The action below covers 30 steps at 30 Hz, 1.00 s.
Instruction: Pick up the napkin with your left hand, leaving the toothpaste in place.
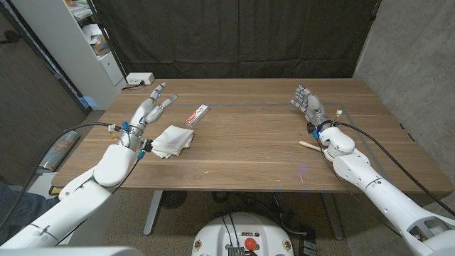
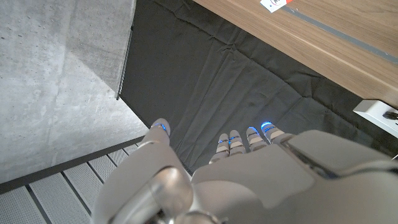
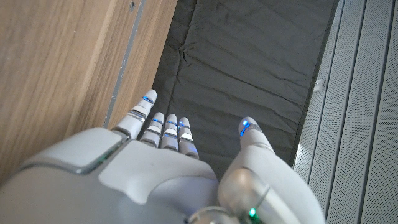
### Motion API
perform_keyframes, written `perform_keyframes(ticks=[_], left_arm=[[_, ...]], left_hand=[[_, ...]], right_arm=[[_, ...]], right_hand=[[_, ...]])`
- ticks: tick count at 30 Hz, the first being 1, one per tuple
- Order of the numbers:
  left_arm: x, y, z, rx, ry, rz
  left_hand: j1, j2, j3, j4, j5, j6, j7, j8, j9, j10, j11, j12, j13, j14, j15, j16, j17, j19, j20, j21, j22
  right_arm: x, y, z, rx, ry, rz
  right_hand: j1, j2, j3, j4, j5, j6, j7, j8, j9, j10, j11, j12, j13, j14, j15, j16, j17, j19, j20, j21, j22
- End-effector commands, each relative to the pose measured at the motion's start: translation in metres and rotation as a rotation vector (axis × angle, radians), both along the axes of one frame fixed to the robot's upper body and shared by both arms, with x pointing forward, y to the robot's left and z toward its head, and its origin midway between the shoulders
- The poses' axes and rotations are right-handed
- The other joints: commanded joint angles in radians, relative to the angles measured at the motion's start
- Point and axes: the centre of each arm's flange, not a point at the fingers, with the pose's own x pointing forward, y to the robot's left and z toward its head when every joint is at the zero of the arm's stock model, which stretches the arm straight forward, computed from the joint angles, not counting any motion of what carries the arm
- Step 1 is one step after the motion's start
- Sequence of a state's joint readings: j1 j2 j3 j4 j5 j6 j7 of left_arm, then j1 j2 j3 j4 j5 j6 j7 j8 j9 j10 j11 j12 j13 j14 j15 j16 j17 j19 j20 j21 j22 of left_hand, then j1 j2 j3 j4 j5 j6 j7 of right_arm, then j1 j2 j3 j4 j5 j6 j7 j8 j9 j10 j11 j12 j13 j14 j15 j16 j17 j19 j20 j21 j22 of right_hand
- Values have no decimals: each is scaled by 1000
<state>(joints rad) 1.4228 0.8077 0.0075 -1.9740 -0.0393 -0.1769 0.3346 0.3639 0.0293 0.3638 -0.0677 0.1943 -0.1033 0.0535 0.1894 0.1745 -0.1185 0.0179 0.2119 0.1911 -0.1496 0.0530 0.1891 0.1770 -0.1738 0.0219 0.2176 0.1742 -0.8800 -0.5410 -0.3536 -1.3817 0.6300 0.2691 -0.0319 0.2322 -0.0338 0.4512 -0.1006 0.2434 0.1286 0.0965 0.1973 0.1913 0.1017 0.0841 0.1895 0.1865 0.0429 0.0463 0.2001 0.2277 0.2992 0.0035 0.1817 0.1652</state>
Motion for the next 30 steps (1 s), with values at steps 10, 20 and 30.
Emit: perform_keyframes(ticks=[10, 20, 30], left_arm=[[-3, -3, -1, 100, -11, 142], [-3, -4, -5, 110, -11, 151], [-5, -3, -7, 131, -1, 165]], left_hand=[[5, 6, 4, -10, 0, 7, -4, 1, 4, 3, -9, -1, 0, 7, -6, 0, 3, -14, 4, -2, 5], [7, 6, 4, -13, 0, 9, -6, 1, 4, 4, -12, -1, 0, 8, -5, -1, 3, -13, 6, -4, 5], [8, 7, 5, -16, 1, 9, -6, 1, 5, 3, -12, -2, 0, 9, -4, 0, 3, -12, 7, -5, 5]], right_arm=[[4, -2, 2, 1, -1, 1], [7, 3, 5, -4, 1, 4], [9, 6, 8, -7, -2, 3]], right_hand=[[-2, 11, -3, 0, 6, 10, -2, 0, -1, 5, -1, 4, 2, 2, -3, 5, 0, 4, 4, 10, 5], [-2, 11, -3, -1, 7, 10, -3, 0, -1, 5, 0, 4, 2, 3, -3, 5, -1, 4, 4, 10, 5], [-2, 11, -4, -1, 7, 10, -3, 0, -1, 5, -1, 4, 2, 3, -3, 6, -2, 4, 4, 10, 5]])
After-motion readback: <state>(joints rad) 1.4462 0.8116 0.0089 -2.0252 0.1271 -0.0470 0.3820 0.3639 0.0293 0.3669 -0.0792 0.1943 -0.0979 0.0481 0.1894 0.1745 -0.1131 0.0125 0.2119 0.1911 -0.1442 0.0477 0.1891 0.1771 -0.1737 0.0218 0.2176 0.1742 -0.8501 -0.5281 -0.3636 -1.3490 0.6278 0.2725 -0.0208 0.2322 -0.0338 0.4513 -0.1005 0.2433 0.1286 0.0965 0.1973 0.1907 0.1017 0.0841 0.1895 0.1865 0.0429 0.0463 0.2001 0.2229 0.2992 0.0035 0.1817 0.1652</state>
